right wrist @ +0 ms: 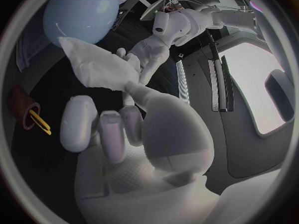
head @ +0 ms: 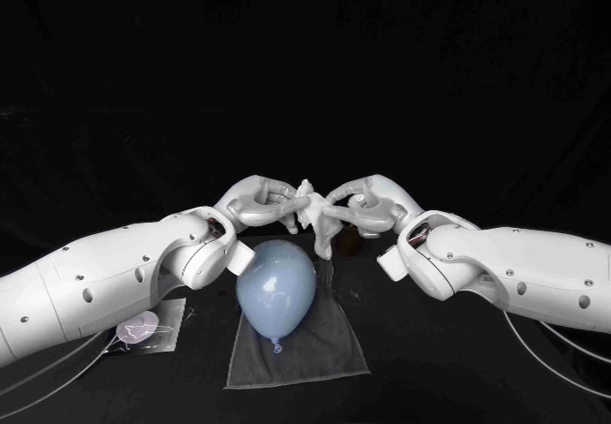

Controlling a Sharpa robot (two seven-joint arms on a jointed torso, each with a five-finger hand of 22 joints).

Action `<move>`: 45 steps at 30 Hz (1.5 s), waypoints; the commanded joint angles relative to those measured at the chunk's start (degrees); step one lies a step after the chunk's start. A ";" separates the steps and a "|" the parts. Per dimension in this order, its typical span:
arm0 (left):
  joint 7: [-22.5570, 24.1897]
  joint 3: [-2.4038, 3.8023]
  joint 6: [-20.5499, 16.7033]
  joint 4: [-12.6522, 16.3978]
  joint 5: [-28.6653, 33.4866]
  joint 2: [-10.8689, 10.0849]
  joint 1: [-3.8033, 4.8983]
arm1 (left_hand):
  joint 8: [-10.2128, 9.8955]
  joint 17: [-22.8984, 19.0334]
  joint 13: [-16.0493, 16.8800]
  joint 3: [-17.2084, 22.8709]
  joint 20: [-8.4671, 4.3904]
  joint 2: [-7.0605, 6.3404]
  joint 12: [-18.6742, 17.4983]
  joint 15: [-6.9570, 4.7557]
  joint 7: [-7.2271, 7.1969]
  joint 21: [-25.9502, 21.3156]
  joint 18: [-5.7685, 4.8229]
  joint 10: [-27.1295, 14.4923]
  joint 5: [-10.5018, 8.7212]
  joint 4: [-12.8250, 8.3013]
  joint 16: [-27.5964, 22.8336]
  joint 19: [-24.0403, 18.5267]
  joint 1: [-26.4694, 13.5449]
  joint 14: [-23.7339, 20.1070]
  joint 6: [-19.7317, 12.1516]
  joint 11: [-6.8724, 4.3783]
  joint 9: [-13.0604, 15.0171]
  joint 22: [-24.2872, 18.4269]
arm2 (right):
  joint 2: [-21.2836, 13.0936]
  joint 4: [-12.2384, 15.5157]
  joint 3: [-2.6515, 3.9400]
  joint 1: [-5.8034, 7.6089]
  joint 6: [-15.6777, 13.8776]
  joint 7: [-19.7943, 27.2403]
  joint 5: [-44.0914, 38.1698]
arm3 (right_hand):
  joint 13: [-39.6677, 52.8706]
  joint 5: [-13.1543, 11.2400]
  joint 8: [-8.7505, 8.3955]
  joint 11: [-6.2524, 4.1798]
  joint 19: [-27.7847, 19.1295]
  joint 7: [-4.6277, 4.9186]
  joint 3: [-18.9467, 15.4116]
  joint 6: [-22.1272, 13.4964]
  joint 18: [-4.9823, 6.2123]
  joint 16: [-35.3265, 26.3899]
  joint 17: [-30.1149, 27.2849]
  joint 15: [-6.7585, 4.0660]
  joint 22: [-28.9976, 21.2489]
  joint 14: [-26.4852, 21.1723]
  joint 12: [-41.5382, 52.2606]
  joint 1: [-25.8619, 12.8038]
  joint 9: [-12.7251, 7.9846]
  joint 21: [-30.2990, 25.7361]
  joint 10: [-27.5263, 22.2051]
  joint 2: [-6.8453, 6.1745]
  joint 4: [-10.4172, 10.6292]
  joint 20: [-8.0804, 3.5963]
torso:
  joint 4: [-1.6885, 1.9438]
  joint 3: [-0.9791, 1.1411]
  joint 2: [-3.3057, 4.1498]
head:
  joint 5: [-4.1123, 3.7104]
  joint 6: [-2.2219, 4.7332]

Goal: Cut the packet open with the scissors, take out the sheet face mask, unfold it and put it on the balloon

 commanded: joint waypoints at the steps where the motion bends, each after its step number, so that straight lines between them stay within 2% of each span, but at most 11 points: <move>1: -0.07 0.06 2.95 -0.61 -1.75 -0.21 0.04 | -0.46 0.11 0.24 0.40 0.28 0.20 -0.13 0.13 0.10 -0.27 0.60 -0.57 0.24 -1.41 -0.11 -0.20 1.55 -0.43 -0.37 -0.05 -0.18 -0.05 | -0.87 0.58 0.13 0.67 -0.42 1.44 -0.39 | 7.59 0.14 1.48 0.02 0.08 -0.27 0.42 -0.23 -0.11 0.24 15.05 -1.87 1.53 7.50 0.43 -0.66 1.89 0.29 0.44 -0.04 -0.05 -0.19 | -0.08 0.04 0.04 | 0.00 -0.07; 5: -0.39 0.06 3.40 -1.19 -2.23 -0.32 0.04 | -0.25 0.36 0.78 1.17 0.13 1.18 0.43 0.08 0.32 0.42 0.62 -0.78 0.24 -4.00 0.29 -0.01 3.88 -0.49 -0.16 -0.07 0.09 0.41 | -1.78 1.17 0.17 1.36 0.35 1.16 -0.43 | 7.59 0.14 1.48 0.02 0.08 -0.27 0.42 -0.23 -0.11 0.24 15.05 -1.87 1.53 7.50 0.43 -0.66 1.89 0.29 0.44 -0.04 -0.05 -0.19 | -0.02 0.06 0.02 | -0.12 -0.01; 12: -0.53 0.07 3.72 -1.84 -2.67 -0.38 0.04 | -0.03 0.57 1.64 1.68 -0.10 2.42 1.28 0.12 0.81 1.92 0.54 -1.51 0.24 -6.31 0.62 -0.61 4.42 -0.90 -0.51 0.06 0.53 1.60 | -2.73 1.64 0.23 2.23 1.33 0.22 -0.86 | 7.63 0.15 1.81 -0.02 0.14 -0.30 0.99 -0.37 -0.12 0.24 15.05 -1.91 1.59 7.50 0.50 -0.87 2.00 0.35 0.53 -0.15 -0.27 -0.25 | -0.03 0.05 0.03 | -0.25 -0.08; 23: 0.03 0.07 2.98 -1.95 -2.44 -0.36 0.04 | 0.37 0.63 2.59 2.06 0.05 3.30 2.12 0.43 0.97 3.34 0.37 -2.76 0.23 -7.69 0.67 -2.39 3.23 -1.81 -0.94 0.32 1.14 2.96 | -2.70 1.10 0.25 2.67 2.90 -2.60 -2.53 | 7.62 0.15 1.99 -0.03 0.05 -0.30 1.29 -0.45 -0.06 0.24 15.05 -1.93 1.42 7.50 0.49 -0.99 2.05 0.08 0.54 -0.25 -0.41 -0.28 | -0.03 0.04 0.05 | -0.24 -0.39; 31: 0.25 0.07 2.67 -1.77 -1.11 -0.35 0.05 | 0.43 0.74 3.15 1.88 0.49 3.20 2.57 0.92 1.16 3.66 0.23 -4.08 0.23 -8.07 0.81 -3.86 1.82 -2.93 -1.85 0.72 1.54 3.48 | -2.40 1.22 0.25 2.73 1.87 -2.74 -3.13 | 7.67 0.15 2.19 -0.05 0.17 -0.32 1.62 -0.49 -0.13 0.24 15.05 -1.95 1.61 7.50 0.56 -1.13 2.10 0.35 0.61 -0.34 -0.55 -0.29 | 0.02 0.02 0.02 | -0.27 -0.32; 33: 0.25 0.06 2.77 -1.74 -0.68 -0.36 0.05 | 0.34 0.76 3.27 2.01 0.60 3.50 2.66 1.02 1.22 3.64 0.23 -4.41 0.24 -8.10 0.82 -4.20 1.61 -3.26 -2.13 0.80 1.56 3.53 | -2.37 1.17 0.25 2.73 1.79 -2.77 -3.14 | 7.67 0.15 2.19 -0.05 0.17 -0.32 1.62 -0.49 -0.13 0.24 15.05 -1.95 1.61 7.50 0.56 -1.13 2.10 0.35 0.61 -0.34 -0.55 -0.29 | 0.02 0.00 0.03 | -0.27 -0.32; 36: 0.25 0.06 3.10 -1.73 0.28 -0.42 0.05 | -0.07 0.64 3.52 3.63 0.71 4.95 2.86 1.12 1.64 3.94 0.36 -5.19 0.23 -8.52 0.67 -4.78 1.88 -3.93 -2.93 1.04 1.50 3.85 | -2.32 0.85 0.25 2.74 1.82 -2.98 -3.22 | 7.68 0.15 2.28 -0.06 0.21 -0.32 1.77 -0.51 -0.14 0.24 15.05 -1.96 1.66 7.50 0.59 -1.19 2.12 0.42 0.64 -0.37 -0.61 -0.31 | -0.01 0.00 0.05 | -0.15 -0.38; 39: 0.25 0.06 4.30 -1.65 1.18 -0.60 0.05 | -0.44 0.38 3.85 5.64 0.96 5.40 3.16 1.49 1.99 4.40 0.30 -6.30 0.24 -9.15 0.32 -5.93 1.53 -4.94 -3.36 1.42 1.39 4.40 | -2.18 0.23 0.25 2.75 1.70 -3.11 -3.34 | 7.68 0.15 2.32 -0.06 0.21 -0.32 1.84 -0.52 -0.14 0.24 15.05 -1.96 1.66 7.50 0.59 -1.22 2.13 0.41 0.65 -0.39 -0.64 -0.31 | -0.02 0.01 0.06 | -0.11 -0.47; 43: -0.44 0.07 8.16 -1.42 1.63 -1.08 0.04 | -0.58 0.14 4.71 7.98 1.15 4.82 4.53 1.65 2.23 5.66 0.31 -6.63 0.27 -10.81 0.33 -7.33 0.57 -5.75 -3.21 1.52 1.34 5.56 | -1.99 -0.52 0.26 2.82 1.57 -3.14 -3.42 | 7.68 0.15 2.32 -0.06 0.21 -0.32 1.84 -0.52 -0.14 0.24 15.05 -1.96 1.66 7.50 0.59 -1.22 2.13 0.41 0.65 -0.39 -0.64 -0.31 | 0.03 0.04 0.11 | -0.12 -0.48; 45: -1.07 0.07 10.74 -1.20 1.34 -1.38 0.03 | -0.68 0.02 5.99 10.05 1.26 4.57 6.41 1.62 2.30 7.12 0.41 -7.10 0.27 -12.13 0.83 -8.26 -1.23 -5.72 -2.99 1.42 1.34 6.77 | -1.90 -0.72 0.26 2.85 1.49 -3.08 -3.44 | 7.68 0.15 2.32 -0.06 0.21 -0.32 1.84 -0.52 -0.14 0.24 15.05 -1.96 1.66 7.50 0.59 -1.22 2.13 0.41 0.65 -0.39 -0.64 -0.31 | 0.01 0.03 0.10 | -0.19 -0.56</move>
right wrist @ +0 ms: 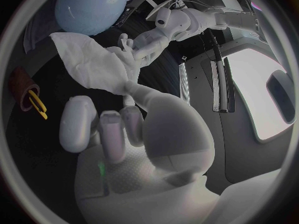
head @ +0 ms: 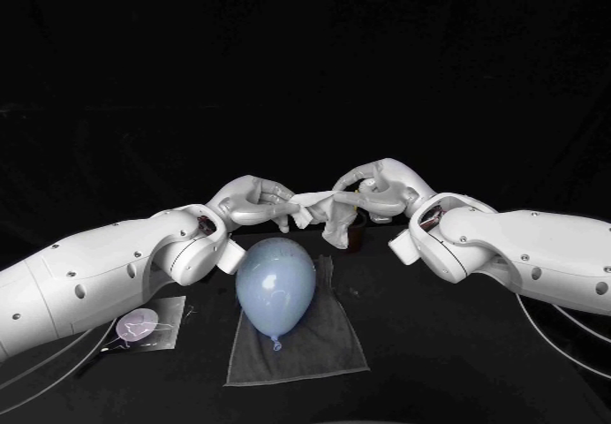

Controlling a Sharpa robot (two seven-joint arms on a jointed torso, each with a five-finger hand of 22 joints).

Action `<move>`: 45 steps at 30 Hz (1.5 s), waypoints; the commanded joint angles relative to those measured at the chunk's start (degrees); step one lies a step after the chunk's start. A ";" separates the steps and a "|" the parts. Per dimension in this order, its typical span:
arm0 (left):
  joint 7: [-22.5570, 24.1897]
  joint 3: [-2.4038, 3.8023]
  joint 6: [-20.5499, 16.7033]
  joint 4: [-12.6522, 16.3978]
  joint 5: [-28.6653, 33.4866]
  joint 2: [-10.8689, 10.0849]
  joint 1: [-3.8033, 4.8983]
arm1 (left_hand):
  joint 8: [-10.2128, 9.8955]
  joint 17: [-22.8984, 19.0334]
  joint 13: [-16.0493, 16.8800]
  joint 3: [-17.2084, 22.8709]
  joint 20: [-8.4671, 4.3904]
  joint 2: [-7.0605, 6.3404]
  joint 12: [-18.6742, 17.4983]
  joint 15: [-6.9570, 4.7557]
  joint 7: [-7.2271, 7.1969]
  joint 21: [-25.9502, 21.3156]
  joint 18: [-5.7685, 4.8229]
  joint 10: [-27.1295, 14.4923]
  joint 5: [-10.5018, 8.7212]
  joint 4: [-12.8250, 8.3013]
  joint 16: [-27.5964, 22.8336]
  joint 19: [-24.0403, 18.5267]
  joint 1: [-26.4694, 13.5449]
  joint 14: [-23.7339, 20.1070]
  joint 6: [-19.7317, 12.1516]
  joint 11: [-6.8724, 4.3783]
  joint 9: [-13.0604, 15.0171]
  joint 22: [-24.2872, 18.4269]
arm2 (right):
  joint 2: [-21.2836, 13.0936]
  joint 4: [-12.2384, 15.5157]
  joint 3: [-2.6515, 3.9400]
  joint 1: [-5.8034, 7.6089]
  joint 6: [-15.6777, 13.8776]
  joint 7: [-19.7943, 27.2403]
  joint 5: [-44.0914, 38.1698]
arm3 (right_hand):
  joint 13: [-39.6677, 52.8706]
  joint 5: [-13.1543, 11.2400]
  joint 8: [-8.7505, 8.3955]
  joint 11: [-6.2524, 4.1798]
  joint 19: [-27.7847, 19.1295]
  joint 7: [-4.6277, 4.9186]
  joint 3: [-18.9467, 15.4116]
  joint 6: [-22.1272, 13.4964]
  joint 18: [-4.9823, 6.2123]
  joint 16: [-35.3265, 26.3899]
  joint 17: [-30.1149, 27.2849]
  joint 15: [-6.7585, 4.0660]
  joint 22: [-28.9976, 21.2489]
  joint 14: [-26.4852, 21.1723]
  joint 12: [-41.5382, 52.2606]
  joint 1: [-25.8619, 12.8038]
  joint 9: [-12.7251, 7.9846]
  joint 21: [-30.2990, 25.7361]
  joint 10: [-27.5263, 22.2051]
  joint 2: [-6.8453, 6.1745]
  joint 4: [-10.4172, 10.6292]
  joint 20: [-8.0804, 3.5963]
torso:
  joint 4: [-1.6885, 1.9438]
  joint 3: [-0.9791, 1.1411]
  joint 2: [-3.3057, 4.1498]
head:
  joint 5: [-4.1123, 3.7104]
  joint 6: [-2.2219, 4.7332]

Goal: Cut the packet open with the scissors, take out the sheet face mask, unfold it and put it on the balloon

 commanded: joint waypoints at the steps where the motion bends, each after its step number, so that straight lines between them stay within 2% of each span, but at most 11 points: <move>1: -0.72 0.06 7.37 0.43 0.99 -0.34 0.03 | 0.00 -0.15 0.94 1.75 0.09 -0.38 1.36 0.05 0.09 1.08 0.97 -0.73 0.17 -0.89 0.36 -0.85 -2.02 -0.34 0.33 -0.23 0.04 0.92 | 0.16 -0.31 0.07 0.11 -0.28 -0.27 -0.91 | 7.70 0.28 0.33 0.03 0.23 -0.13 0.47 0.29 0.63 0.20 15.06 -1.96 1.68 7.49 0.13 -0.01 2.13 0.19 0.56 0.37 0.01 -0.33 | -0.01 0.01 0.06 | -0.15 -0.16; 4: -1.64 0.06 11.12 0.75 0.16 -0.70 0.02 | 0.24 0.02 1.88 3.10 0.39 -0.21 2.67 0.17 -0.15 1.40 1.02 -1.47 0.14 -1.00 1.21 -1.58 -4.25 -0.48 0.29 -0.28 0.33 1.27 | 0.30 -0.61 0.08 0.15 -0.13 -0.27 -0.94 | 7.70 0.28 0.33 0.03 0.23 -0.13 0.47 0.29 0.63 0.20 15.06 -1.96 1.68 7.49 0.13 -0.01 2.13 0.19 0.56 0.37 0.01 -0.33 | -0.01 0.00 0.03 | -0.05 -0.24; 9: -2.16 0.06 13.57 0.89 0.30 -0.94 0.02 | 1.92 0.48 3.13 4.50 0.89 -0.71 4.38 0.18 -0.82 0.77 1.12 -2.61 0.15 -0.44 2.62 -2.02 -7.71 -1.29 0.68 -0.51 1.52 0.88 | 0.54 -1.12 0.08 0.20 0.45 -0.52 -1.39 | 7.70 0.28 0.33 0.03 0.23 -0.13 0.47 0.29 0.63 0.20 15.06 -1.96 1.68 7.49 0.13 -0.01 2.13 0.19 0.56 0.37 0.01 -0.33 | 0.00 0.00 -0.03 | -0.14 -0.30; 16: -2.22 0.06 13.83 0.73 3.75 -1.18 0.02 | 4.46 0.73 4.39 6.81 1.40 -0.65 6.20 0.25 -1.17 -0.80 1.19 -3.74 0.14 0.58 3.95 -1.87 -11.58 -2.47 0.12 -0.54 3.34 -0.28 | 0.89 -1.38 0.09 0.27 5.63 -3.28 -2.73 | 7.66 0.28 0.45 0.03 0.13 -0.13 0.71 0.21 0.70 0.20 15.06 -1.97 1.49 7.49 0.09 -0.12 2.15 -0.12 0.55 0.27 -0.10 -0.35 | -0.01 0.04 -0.02 | -0.10 -0.44; 22: -2.47 0.05 15.00 0.58 5.22 -1.38 0.02 | 7.07 0.92 5.57 7.11 1.75 -0.09 8.26 -0.04 -1.93 -2.50 1.25 -3.17 0.13 3.74 5.10 -1.25 -15.87 -2.71 0.99 -0.97 4.93 -1.63 | 1.01 -1.28 0.09 0.29 8.66 -5.51 -4.48 | 7.69 0.28 0.47 0.03 0.12 -0.12 0.75 0.19 0.70 0.20 15.06 -1.98 1.46 7.49 0.13 -0.14 2.16 -0.16 0.58 0.24 -0.13 -0.35 | -0.01 0.04 -0.03 | -0.18 -0.47; 32: -4.43 0.05 17.45 0.28 5.62 -1.80 0.02 | 9.34 1.14 7.24 1.62 1.48 0.74 10.96 -1.26 -3.32 -4.87 1.34 -1.53 0.14 11.85 6.78 1.39 -22.00 -1.54 3.74 -2.25 6.14 -3.82 | 1.04 -0.84 0.09 0.30 8.91 -6.05 -4.95 | 7.72 0.28 0.61 0.02 0.14 -0.13 1.03 0.13 0.70 0.20 15.06 -1.98 1.49 7.49 0.17 -0.21 2.18 -0.14 0.62 0.16 -0.29 -0.36 | -0.01 0.03 0.02 | -0.24 -0.41; 35: -5.28 0.05 17.06 0.20 5.06 -1.87 0.03 | 9.34 1.09 7.48 -0.30 1.30 0.22 11.22 -1.46 -3.37 -5.27 1.32 -1.50 0.12 13.45 6.92 2.01 -22.66 -1.33 3.95 -2.42 6.15 -4.22 | 1.02 -0.52 0.09 0.30 7.87 -5.28 -4.43 | 7.79 0.28 0.75 0.02 0.22 -0.13 1.29 0.13 0.65 0.20 15.06 -1.99 1.62 7.49 0.27 -0.29 2.21 0.05 0.71 0.15 -0.39 -0.37 | 0.00 0.01 0.02 | -0.18 -0.34; 39: -6.46 0.05 16.04 0.19 4.03 -2.00 0.03 | 9.17 0.97 7.69 -3.56 1.15 -2.35 11.37 -1.51 -3.29 -5.80 1.29 -1.66 0.06 14.88 6.90 2.54 -23.44 -1.33 3.90 -2.45 6.11 -4.69 | 0.92 -0.14 0.09 0.30 5.73 -3.57 -2.60 | 7.89 0.28 0.91 0.00 0.32 -0.14 1.58 0.13 0.61 0.20 15.06 -2.00 1.76 7.49 0.41 -0.42 2.24 0.25 0.82 0.10 -0.50 -0.39 | 0.02 0.01 -0.01 | -0.21 -0.29; 41: -6.86 0.05 15.55 0.15 3.63 -2.06 0.03 | 9.11 0.89 7.80 -4.97 1.08 -2.85 11.45 -1.55 -3.34 -6.10 1.28 -1.70 0.13 15.16 6.90 2.82 -23.74 -1.31 4.05 -2.50 6.08 -4.95 | 0.82 -0.02 0.09 0.30 4.83 -2.73 -1.11 | 7.89 0.28 1.01 0.00 0.33 -0.14 1.81 0.11 0.61 0.20 15.06 -2.01 1.76 7.49 0.42 -0.50 2.25 0.24 0.84 0.07 -0.59 -0.40 | 0.01 0.00 -0.02 | -0.19 -0.24; 42: -6.95 0.04 15.35 0.15 3.51 -2.10 0.03 | 9.10 0.87 7.82 -5.06 1.06 -2.58 11.47 -1.56 -3.39 -6.15 1.28 -1.69 0.15 15.16 6.89 2.88 -23.70 -1.30 4.11 -2.52 6.07 -5.00 | 0.78 0.00 0.09 0.30 4.54 -2.44 -0.54 | 7.92 0.28 1.06 -0.01 0.33 -0.15 1.91 0.10 0.62 0.20 15.06 -2.02 1.75 7.49 0.45 -0.53 2.26 0.21 0.87 0.06 -0.63 -0.40 | 0.01 0.00 -0.04 | -0.06 -0.26; 45: -7.15 0.04 14.84 0.12 3.33 -2.20 0.03 | 8.80 0.72 7.97 -4.99 0.95 0.88 11.56 -1.68 -3.58 -6.71 1.27 -1.73 0.16 15.05 6.93 3.39 -22.56 -1.17 4.28 -2.61 5.91 -5.48 | 0.64 0.07 0.09 0.30 4.08 -1.74 1.12 | 7.92 0.28 1.06 -0.01 0.33 -0.15 1.91 0.10 0.62 0.20 15.06 -2.02 1.75 7.49 0.45 -0.53 2.26 0.21 0.87 0.06 -0.63 -0.40 | 0.01 0.01 -0.03 | 0.17 -0.31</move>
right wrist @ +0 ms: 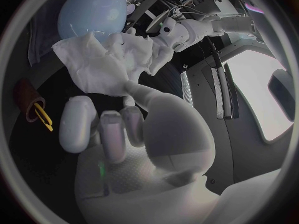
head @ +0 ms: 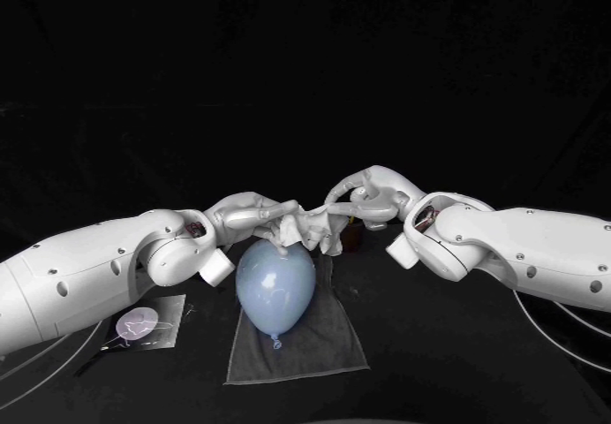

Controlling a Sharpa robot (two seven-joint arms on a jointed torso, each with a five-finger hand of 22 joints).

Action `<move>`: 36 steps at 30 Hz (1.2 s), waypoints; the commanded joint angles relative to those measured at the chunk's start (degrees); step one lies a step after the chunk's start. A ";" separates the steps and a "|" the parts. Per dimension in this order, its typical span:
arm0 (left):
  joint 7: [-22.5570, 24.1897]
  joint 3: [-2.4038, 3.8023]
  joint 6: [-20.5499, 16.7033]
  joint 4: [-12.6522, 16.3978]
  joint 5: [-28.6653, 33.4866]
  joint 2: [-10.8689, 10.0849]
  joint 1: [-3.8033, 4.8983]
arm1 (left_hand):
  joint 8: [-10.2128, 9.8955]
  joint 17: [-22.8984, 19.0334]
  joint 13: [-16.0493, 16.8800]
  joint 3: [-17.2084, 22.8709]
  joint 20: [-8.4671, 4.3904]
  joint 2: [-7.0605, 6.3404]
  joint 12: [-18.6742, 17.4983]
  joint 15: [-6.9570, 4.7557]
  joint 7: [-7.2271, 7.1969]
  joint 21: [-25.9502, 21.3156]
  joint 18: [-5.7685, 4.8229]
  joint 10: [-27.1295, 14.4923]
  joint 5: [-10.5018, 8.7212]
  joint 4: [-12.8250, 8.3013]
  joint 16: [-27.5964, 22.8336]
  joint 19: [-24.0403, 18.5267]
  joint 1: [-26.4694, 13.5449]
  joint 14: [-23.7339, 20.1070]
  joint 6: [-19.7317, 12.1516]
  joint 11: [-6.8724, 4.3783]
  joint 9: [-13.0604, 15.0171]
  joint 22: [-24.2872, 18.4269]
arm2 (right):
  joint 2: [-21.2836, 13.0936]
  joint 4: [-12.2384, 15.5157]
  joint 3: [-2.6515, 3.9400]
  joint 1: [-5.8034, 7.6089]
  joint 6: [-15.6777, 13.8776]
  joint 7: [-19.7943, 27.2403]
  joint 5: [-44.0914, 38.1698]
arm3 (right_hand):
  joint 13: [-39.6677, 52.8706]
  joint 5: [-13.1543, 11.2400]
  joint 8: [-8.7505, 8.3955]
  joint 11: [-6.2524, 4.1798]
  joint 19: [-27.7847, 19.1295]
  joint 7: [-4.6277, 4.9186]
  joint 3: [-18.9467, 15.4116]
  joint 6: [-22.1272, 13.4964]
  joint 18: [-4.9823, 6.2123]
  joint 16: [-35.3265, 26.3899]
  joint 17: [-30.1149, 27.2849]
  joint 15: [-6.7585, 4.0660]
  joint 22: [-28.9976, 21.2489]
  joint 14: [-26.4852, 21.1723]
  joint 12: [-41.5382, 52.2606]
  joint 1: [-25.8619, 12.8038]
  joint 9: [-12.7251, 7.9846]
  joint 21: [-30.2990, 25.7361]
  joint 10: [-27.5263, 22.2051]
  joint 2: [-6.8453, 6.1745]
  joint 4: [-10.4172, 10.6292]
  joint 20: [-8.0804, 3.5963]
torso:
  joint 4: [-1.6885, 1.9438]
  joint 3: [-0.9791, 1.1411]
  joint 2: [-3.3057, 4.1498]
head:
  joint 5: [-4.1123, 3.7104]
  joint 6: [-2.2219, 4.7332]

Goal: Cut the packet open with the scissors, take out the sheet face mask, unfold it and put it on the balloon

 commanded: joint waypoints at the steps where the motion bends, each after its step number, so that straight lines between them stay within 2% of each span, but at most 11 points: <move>1: -1.19 0.05 -0.65 0.02 -0.87 -0.07 0.04 | -0.47 -0.13 0.11 0.19 -0.06 2.52 0.31 -0.22 -0.03 -0.46 0.66 -0.09 -0.08 -0.36 0.16 0.50 1.19 0.05 0.44 -0.29 -0.18 -0.28 | -0.14 0.14 0.07 0.06 -2.28 2.66 3.93 | 7.94 0.18 0.18 0.00 0.10 -0.10 0.39 0.49 1.06 0.20 15.10 -1.61 1.77 7.08 0.23 -0.11 2.26 0.23 0.48 0.51 0.09 -0.17 | -0.01 0.01 -0.02 | 0.31 -0.09; 2: -1.20 0.05 -0.74 0.01 -0.90 -0.10 0.04 | -0.53 -0.19 0.15 0.49 -0.08 3.41 0.32 -0.21 -0.06 -0.63 0.66 -0.12 -0.08 -0.46 0.16 0.62 1.94 0.05 0.46 -0.30 -0.20 -0.42 | -0.17 0.19 0.07 0.06 -2.22 2.86 4.39 | 7.97 0.18 0.23 0.00 0.16 -0.10 0.51 0.48 1.02 0.20 15.10 -1.62 1.87 7.08 0.27 -0.16 2.26 0.38 0.51 0.50 0.05 -0.17 | -0.03 0.01 -0.01 | 0.39 -0.07; 7: -1.15 0.04 -1.04 0.06 -0.99 -0.20 0.04 | -0.62 -0.34 0.24 2.32 -0.16 5.29 0.29 -0.24 -0.35 -1.11 0.65 -0.22 -0.08 -2.15 0.20 1.04 5.66 0.07 0.43 -0.33 -0.14 -0.83 | -0.30 0.52 0.07 0.06 -0.57 3.75 7.74 | 8.05 0.18 0.37 0.00 0.20 -0.10 0.90 0.43 1.01 0.20 15.10 -1.62 1.92 7.08 0.38 -0.34 2.27 0.44 0.60 0.54 -0.02 -0.18 | -0.05 0.01 0.02 | 0.59 -0.05; 22: -0.83 0.03 -1.76 0.15 -0.75 -0.38 0.04 | -0.60 -0.42 0.24 2.81 -0.22 5.60 0.26 -0.19 -0.28 -1.32 0.65 -0.08 -0.09 -2.18 0.27 1.30 6.56 0.17 0.62 -0.25 -0.07 -1.02 | -0.40 0.81 0.07 0.06 3.80 3.99 12.65 | 8.65 0.38 1.13 -0.03 0.50 -0.12 2.82 0.44 0.89 0.20 15.10 -1.64 2.36 7.08 1.17 -1.30 2.23 1.01 1.19 0.39 -0.53 -0.19 | -0.05 -0.02 -0.01 | 1.30 0.09; 25: -0.72 0.03 -2.07 0.20 -0.55 -0.39 0.04 | -0.86 -0.50 0.20 2.34 -0.21 5.08 0.12 -0.12 -0.02 -1.48 0.62 -0.26 -0.10 -1.43 0.19 1.32 6.07 0.06 0.33 -0.17 -0.16 -1.13 | -0.40 0.81 0.07 0.06 4.28 3.78 12.88 | 8.65 0.38 1.13 -0.03 0.50 -0.12 2.82 0.44 0.89 0.20 15.10 -1.64 2.36 7.08 1.17 -1.30 2.23 1.01 1.19 0.39 -0.53 -0.19 | -0.04 -0.01 0.00 | 1.28 0.20; 30: -0.72 0.03 -2.83 0.32 -0.15 -0.42 0.04 | -3.77 -1.31 -0.57 1.09 0.20 1.66 -1.49 0.79 1.42 -2.95 0.53 -2.33 -0.11 -1.29 -1.13 0.59 6.81 -1.55 -3.77 0.79 -1.32 -2.04 | -0.36 0.82 0.07 0.06 4.76 3.56 13.01 | 8.65 0.38 1.13 -0.03 0.50 -0.12 2.82 0.44 0.89 0.20 15.10 -1.64 2.36 7.08 1.17 -1.30 2.23 1.01 1.19 0.39 -0.53 -0.19 | -0.03 -0.01 0.01 | 1.26 0.20; 31: -0.73 0.03 -2.99 0.35 -0.09 -0.44 0.04 | -5.21 -1.51 -0.85 0.67 0.34 0.18 -2.05 1.18 2.17 -3.35 0.48 -3.15 -0.10 -1.75 -1.51 0.34 7.34 -2.04 -5.76 1.33 -1.96 -2.28 | -0.36 0.82 0.07 0.06 4.84 3.53 13.03 | 8.65 0.38 1.13 -0.03 0.50 -0.12 2.82 0.44 0.89 0.20 15.10 -1.64 2.36 7.08 1.17 -1.30 2.23 1.01 1.19 0.39 -0.53 -0.19 | -0.03 0.00 0.00 | 1.25 0.20; 33: -0.78 0.03 -3.31 0.38 -0.03 -0.46 0.04 | -6.48 -1.86 -1.25 0.46 0.58 -0.70 -2.80 1.83 3.10 -4.00 0.40 -4.23 -0.16 -2.15 -2.12 -0.10 8.03 -2.86 -7.19 2.09 -2.61 -2.66 | -0.36 0.84 0.07 0.06 4.92 3.50 13.04 | 8.65 0.38 1.13 -0.03 0.50 -0.12 2.82 0.44 0.89 0.20 15.10 -1.64 2.36 7.08 1.17 -1.30 2.23 1.01 1.19 0.39 -0.53 -0.19 | -0.03 -0.01 0.01 | 1.25 0.20; 34: -0.81 0.03 -3.48 0.39 0.00 -0.48 0.04 | -8.83 -2.90 -2.32 0.14 1.31 -2.19 -4.74 3.29 4.78 -5.96 0.08 -7.14 -0.29 -3.09 -4.06 -1.73 9.50 -5.37 -9.97 3.68 -3.86 -3.77 | -0.35 0.85 0.07 0.06 4.95 3.49 13.05 | 8.65 0.38 1.13 -0.03 0.50 -0.12 2.82 0.44 0.89 0.20 15.10 -1.64 2.36 7.08 1.17 -1.30 2.23 1.01 1.19 0.39 -0.53 -0.19 | -0.03 0.02 -0.01 | 1.27 0.21; 35: -0.84 0.03 -3.70 0.39 0.02 -0.49 0.04 | -10.05 -3.84 -3.08 0.09 1.99 -2.50 -5.79 4.39 5.96 -7.60 -0.03 -8.66 -0.04 -3.85 -5.54 -2.75 10.75 -7.17 -11.37 4.79 -4.60 -4.76 | -0.36 0.86 0.07 0.06 4.98 3.50 13.06 | 8.65 0.38 1.13 -0.03 0.50 -0.12 2.82 0.44 0.89 0.20 15.10 -1.64 2.36 7.08 1.17 -1.30 2.23 1.01 1.19 0.39 -0.53 -0.19 | -0.04 0.00 -0.01 | 1.28 0.22; 36: -0.84 0.03 -3.90 0.40 0.04 -0.51 0.04 | -10.38 -4.16 -3.33 0.03 2.22 -2.87 -6.08 4.67 6.14 -8.15 -0.05 -9.10 -0.10 -4.36 -6.00 -3.04 11.36 -7.71 -11.78 5.01 -4.83 -5.11 | -0.35 0.88 0.07 0.06 5.01 3.51 13.07 | 8.65 0.38 1.13 -0.03 0.50 -0.12 2.82 0.44 0.89 0.20 15.10 -1.64 2.36 7.08 1.17 -1.30 2.23 1.01 1.19 0.39 -0.53 -0.19 | -0.02 0.01 -0.02 | 1.26 0.24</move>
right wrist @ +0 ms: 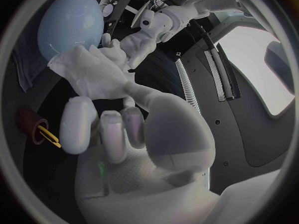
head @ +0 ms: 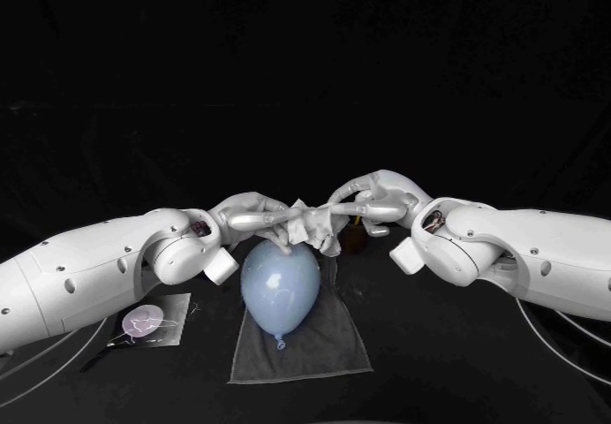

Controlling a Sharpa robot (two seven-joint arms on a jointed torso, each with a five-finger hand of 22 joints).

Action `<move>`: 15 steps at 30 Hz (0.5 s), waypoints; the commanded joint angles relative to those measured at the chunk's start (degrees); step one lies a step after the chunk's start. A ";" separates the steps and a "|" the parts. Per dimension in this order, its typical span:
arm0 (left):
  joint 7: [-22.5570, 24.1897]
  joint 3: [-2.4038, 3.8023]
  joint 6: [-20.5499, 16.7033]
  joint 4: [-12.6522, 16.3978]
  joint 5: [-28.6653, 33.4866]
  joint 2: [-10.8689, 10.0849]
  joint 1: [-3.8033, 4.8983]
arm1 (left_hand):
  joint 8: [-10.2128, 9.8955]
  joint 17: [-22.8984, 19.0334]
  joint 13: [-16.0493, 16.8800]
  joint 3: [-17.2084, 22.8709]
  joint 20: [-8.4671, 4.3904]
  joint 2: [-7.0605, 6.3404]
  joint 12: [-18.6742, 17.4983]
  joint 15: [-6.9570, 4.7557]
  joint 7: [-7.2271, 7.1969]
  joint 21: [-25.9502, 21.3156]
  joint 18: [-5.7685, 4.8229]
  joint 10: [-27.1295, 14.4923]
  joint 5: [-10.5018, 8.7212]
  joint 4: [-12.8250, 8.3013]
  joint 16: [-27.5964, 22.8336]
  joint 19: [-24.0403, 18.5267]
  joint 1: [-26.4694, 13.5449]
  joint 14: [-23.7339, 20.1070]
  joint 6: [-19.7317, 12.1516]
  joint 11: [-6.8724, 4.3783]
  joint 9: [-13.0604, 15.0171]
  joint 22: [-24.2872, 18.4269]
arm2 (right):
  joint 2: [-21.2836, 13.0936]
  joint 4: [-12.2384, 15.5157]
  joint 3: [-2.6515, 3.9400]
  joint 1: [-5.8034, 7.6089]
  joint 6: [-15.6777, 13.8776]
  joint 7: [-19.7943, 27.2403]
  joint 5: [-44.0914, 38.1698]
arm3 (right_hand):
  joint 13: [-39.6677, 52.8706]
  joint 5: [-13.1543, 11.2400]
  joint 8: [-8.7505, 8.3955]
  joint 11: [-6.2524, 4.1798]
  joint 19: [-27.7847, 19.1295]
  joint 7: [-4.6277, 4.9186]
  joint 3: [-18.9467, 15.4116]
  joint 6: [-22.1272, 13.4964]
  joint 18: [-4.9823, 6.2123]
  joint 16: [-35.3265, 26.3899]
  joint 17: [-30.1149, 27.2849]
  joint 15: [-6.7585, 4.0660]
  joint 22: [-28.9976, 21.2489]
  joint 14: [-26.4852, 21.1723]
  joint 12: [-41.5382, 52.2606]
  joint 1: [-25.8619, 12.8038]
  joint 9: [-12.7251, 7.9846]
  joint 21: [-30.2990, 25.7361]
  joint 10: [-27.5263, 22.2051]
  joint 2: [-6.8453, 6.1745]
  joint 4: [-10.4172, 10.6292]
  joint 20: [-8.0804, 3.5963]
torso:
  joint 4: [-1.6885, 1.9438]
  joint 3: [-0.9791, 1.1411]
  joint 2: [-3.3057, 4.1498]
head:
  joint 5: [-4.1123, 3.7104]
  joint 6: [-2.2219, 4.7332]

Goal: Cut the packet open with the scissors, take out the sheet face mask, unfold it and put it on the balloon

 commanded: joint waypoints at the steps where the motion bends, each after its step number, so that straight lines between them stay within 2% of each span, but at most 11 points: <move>1: 0.41 0.04 -1.49 0.16 0.63 -0.04 0.04 | -1.77 -1.28 -1.06 -0.10 0.86 -1.17 -1.45 1.31 1.60 -2.31 0.03 -2.19 -0.12 -1.51 -2.02 -1.54 1.92 -2.43 -2.16 1.21 -1.13 -1.38 | 0.00 0.12 0.06 0.05 1.40 0.29 0.69 | 8.63 0.36 0.83 -0.02 0.32 -0.16 0.28 0.44 0.97 0.23 15.08 -1.64 2.36 7.08 0.22 -0.20 2.23 0.33 0.36 0.09 0.08 0.00 | 0.01 0.01 -0.02 | -0.02 0.02; 3: 0.46 0.04 -1.85 0.19 0.65 -0.09 0.04 | -2.85 -2.83 -2.20 -0.35 1.91 -1.89 -2.47 2.25 2.37 -5.02 0.09 -3.68 -0.08 -2.90 -4.04 -2.76 3.62 -4.50 -3.46 2.09 -2.19 -3.14 | -0.01 0.18 0.06 0.05 1.47 0.33 0.77 | 8.63 0.36 0.83 -0.02 0.32 -0.16 0.28 0.44 0.97 0.23 15.08 -1.64 2.36 7.08 0.22 -0.20 2.23 0.33 0.36 0.09 0.08 0.00 | 0.00 0.02 0.00 | -0.04 -0.01; 6: 0.55 0.04 -2.45 0.16 0.62 -0.13 0.04 | -3.46 -4.38 -3.24 -0.45 2.92 -2.89 -3.47 3.06 2.79 -7.96 -0.16 -5.27 -0.06 -4.64 -6.28 -4.75 5.45 -6.93 -4.60 2.66 -2.85 -4.94 | -0.01 0.25 0.06 0.05 1.66 0.37 1.30 | 8.75 0.36 1.13 -0.01 0.37 -0.15 1.03 0.38 0.95 0.23 15.08 -1.63 2.45 7.08 0.38 -0.70 2.17 0.41 0.48 -0.07 -0.11 0.00 | 0.00 0.01 0.02 | -0.08 -0.05; 15: 1.68 0.04 -5.99 0.05 -2.40 -0.13 0.04 | -3.37 -6.61 -5.00 0.03 4.23 -4.36 -3.92 3.81 3.44 -11.49 0.64 -6.26 -0.09 -8.90 -7.81 -4.62 9.31 -7.65 -5.11 3.35 -3.79 -7.58 | -0.05 0.44 0.06 0.05 2.24 0.21 4.19 | 8.92 0.36 1.27 -0.02 0.44 -0.16 1.27 0.41 0.91 0.23 15.08 -1.64 2.57 7.08 0.60 -0.89 2.16 0.58 0.64 -0.12 -0.15 0.00 | 0.01 0.03 0.03 | -0.18 -0.11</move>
